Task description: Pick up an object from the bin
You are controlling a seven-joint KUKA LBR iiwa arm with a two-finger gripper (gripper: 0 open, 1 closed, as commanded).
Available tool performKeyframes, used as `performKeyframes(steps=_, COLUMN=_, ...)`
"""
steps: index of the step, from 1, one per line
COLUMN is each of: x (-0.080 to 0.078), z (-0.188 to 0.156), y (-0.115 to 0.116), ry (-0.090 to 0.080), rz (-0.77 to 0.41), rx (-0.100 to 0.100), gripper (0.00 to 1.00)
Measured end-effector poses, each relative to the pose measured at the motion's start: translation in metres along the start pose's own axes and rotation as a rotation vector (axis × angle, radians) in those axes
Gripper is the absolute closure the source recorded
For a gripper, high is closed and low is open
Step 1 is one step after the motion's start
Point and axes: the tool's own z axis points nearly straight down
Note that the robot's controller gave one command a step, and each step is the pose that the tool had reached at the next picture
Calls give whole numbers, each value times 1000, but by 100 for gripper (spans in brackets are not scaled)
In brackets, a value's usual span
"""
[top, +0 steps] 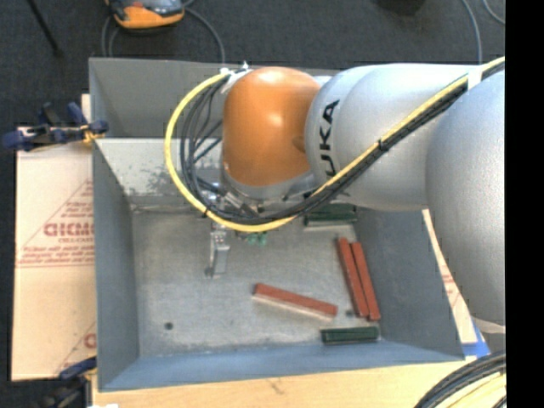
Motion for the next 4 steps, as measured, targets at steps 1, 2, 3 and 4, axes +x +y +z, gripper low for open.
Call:
performKeyframes(steps=1, x=-19, z=56, y=-37, ry=-5, rz=5, rx=2, gripper=0)
performKeyframes(steps=2, x=2, z=71, y=-65, ry=13, rz=-25, rx=5, gripper=0)
performKeyframes(steps=3, x=-17, z=80, y=-73, ry=-8, rz=-27, rx=3, gripper=0)
performKeyframes(steps=4, x=-20, z=91, y=-74, ry=-5, rz=-29, rx=2, gripper=0)
